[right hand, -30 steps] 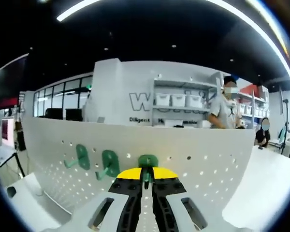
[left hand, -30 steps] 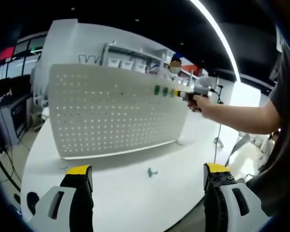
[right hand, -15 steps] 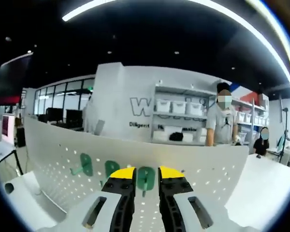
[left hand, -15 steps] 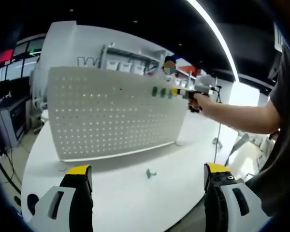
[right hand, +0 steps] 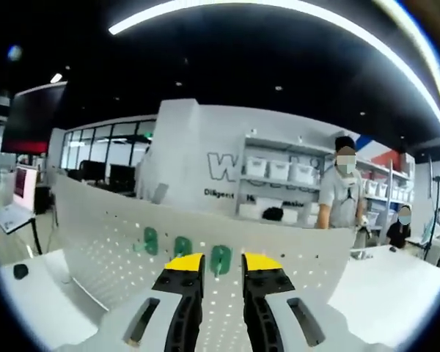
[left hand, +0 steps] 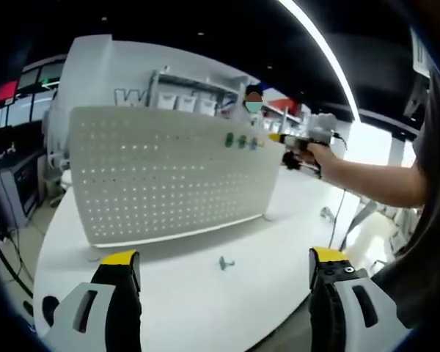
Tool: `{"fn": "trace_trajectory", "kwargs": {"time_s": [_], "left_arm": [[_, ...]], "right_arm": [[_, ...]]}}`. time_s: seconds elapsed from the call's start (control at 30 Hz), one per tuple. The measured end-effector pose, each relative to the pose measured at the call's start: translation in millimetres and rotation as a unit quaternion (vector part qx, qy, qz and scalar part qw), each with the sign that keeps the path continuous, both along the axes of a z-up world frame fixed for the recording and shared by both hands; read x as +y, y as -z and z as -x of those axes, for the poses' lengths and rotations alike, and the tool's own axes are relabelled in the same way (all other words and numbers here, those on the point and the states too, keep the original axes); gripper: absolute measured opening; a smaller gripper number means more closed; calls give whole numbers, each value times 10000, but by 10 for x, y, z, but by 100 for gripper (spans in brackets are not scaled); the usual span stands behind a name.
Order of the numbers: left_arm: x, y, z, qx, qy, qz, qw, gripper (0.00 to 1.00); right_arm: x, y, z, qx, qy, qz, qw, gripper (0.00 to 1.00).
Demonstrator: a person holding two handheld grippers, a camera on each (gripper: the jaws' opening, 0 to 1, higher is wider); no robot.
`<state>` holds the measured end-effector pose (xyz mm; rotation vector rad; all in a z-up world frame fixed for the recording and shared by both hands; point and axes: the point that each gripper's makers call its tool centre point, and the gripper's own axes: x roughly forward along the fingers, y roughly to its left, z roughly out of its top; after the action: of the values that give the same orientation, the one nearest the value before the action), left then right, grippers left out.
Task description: Insert the hook assembly into the mounting plate slot until the hook locks in place.
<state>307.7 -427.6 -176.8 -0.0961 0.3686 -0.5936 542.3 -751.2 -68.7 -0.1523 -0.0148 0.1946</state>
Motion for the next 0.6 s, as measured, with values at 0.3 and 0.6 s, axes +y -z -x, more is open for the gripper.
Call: {"fn": "trace_trajectory", "kwargs": {"time_s": [0.3,0.6], "left_arm": [[-80,-16,57,-30,76,-92,9999,96],[-64,-29,116,-66,20,-127,9999,96]], "right_arm": [[253,46,566,111,-296,-106,9994,19],[441,211,859,283,-474,-189,9983,21]]}}
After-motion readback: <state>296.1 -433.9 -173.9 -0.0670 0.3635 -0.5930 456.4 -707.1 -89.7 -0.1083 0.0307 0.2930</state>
